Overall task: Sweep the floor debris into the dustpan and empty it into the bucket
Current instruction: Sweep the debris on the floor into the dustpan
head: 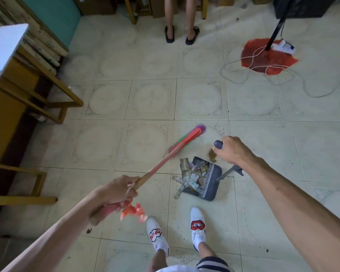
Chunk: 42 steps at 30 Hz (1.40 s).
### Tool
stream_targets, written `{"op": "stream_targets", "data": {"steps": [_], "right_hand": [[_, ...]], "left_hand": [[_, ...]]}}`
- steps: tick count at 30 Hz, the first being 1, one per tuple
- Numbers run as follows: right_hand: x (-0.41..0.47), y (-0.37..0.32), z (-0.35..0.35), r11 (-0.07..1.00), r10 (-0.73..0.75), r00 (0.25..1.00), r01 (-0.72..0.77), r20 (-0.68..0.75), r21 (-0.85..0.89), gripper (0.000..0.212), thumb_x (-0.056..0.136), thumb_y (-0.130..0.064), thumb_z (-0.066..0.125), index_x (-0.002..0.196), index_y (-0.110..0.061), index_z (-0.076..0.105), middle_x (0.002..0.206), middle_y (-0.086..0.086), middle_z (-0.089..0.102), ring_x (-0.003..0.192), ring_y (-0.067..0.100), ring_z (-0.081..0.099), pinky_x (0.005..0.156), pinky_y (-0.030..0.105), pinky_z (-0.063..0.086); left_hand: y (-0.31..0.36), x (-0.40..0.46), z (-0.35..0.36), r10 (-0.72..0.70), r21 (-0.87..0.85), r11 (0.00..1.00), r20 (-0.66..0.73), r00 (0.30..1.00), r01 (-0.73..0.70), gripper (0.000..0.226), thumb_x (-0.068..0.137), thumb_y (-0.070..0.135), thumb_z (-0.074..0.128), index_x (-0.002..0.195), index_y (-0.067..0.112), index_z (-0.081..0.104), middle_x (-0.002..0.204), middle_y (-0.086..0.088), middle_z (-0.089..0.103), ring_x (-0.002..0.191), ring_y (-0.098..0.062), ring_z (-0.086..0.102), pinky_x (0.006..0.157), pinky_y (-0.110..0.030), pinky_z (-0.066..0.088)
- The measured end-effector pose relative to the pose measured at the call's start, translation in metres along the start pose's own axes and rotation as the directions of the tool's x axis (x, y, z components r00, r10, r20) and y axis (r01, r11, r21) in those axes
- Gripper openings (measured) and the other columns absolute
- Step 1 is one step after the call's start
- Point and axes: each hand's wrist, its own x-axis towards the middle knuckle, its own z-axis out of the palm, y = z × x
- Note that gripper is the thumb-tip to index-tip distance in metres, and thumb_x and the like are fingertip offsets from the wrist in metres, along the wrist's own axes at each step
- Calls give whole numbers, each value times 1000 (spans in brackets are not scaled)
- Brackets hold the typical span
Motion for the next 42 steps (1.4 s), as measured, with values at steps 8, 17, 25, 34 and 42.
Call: {"op": "stream_targets", "data": {"steps": [8, 17, 25, 34, 42], "right_hand": [[-10, 21, -7, 986, 139, 989, -134, -41, 95, 35, 91, -27, 59, 62, -11, 48, 64, 9, 57, 48, 20, 49, 42, 24, 27], [-22, 55, -6, 933, 273, 962, -261, -14, 246, 33, 90, -25, 60, 61, -14, 49, 52, 0, 54, 34, 10, 46, 28, 14, 26], [-26, 58, -7, 927, 289, 945, -236, -154, 292, 48, 91, -25, 59, 50, -14, 38, 45, 0, 42, 35, 16, 37, 38, 21, 28], [-33, 58, -4, 930, 241, 956, -179, -165, 322, 46, 88, -21, 60, 49, -13, 37, 45, 1, 41, 34, 17, 33, 39, 22, 29], [-31, 62, -1, 926, 227, 967, -177, -117, 334, 44, 91, -26, 59, 53, -15, 40, 45, -2, 42, 26, 9, 31, 28, 14, 20]], "left_hand": [[114, 85, 40, 340, 617, 755, -75, 938, -224, 58, 96, 7, 43, 150, 31, 36, 91, -1, 61, 48, -1, 41, 32, -14, 39], [117, 114, 37, 316, 844, 531, -116, 942, -74, 63, 99, 16, 51, 155, 19, 23, 65, 1, 44, 48, -6, 41, 52, -21, 51], [62, 56, 27, 28, 771, 636, 11, 1000, -26, 50, 94, 3, 47, 142, 13, 38, 79, -1, 58, 44, -4, 50, 30, -12, 38], [66, 9, 29, -136, -148, 972, 268, 954, 181, 23, 99, 3, 39, 112, 0, 58, 68, -12, 62, 32, -7, 39, 27, -18, 33], [58, 10, 40, -66, 175, 983, 16, 998, 62, 23, 96, 0, 40, 111, 7, 57, 85, -9, 73, 51, -16, 63, 31, -20, 41]]}}
